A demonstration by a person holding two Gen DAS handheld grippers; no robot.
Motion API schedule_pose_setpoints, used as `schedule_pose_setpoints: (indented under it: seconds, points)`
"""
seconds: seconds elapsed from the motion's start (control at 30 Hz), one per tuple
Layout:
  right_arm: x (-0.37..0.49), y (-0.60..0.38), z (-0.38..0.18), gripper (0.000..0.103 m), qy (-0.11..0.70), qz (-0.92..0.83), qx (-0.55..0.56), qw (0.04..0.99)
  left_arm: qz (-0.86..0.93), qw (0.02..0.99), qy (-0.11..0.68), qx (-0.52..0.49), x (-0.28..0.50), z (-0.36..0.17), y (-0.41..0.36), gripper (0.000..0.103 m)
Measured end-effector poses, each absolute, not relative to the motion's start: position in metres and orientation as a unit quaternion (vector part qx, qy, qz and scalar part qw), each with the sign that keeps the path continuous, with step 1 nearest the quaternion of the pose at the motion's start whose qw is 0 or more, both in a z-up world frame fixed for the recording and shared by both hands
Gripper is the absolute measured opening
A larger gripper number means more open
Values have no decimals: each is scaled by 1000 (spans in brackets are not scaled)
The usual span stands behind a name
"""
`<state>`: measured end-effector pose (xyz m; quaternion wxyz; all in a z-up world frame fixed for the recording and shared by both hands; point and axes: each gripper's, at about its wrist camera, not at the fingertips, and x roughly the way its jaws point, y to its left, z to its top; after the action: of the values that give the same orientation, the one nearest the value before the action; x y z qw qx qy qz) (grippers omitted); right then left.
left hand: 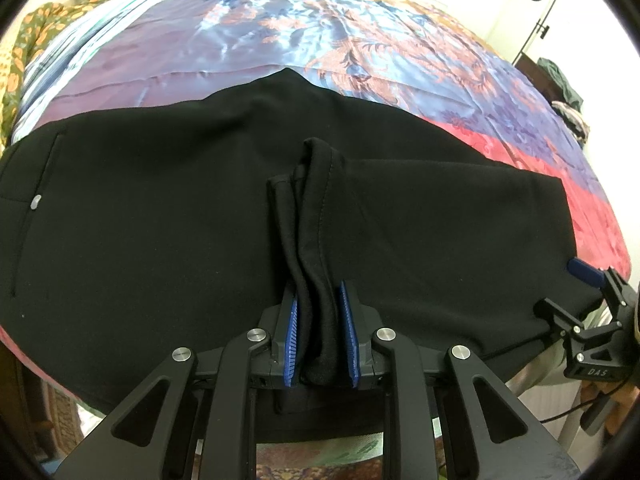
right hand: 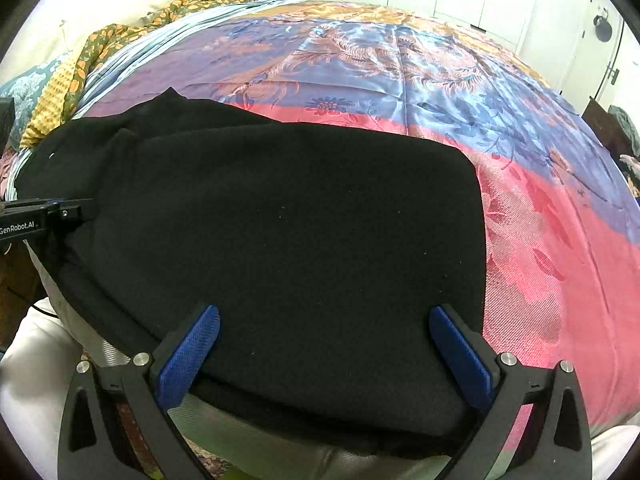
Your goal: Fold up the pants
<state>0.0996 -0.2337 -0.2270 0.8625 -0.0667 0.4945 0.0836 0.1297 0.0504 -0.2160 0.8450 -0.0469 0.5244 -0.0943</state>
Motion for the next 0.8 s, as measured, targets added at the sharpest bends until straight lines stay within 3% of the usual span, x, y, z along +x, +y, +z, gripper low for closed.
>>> schedule_pose_setpoints:
  seconds: [0.8]
  points:
    - [100,-234,-228,103,492,81,-74,864,-95,844,526,-49,129,-216,50,20]
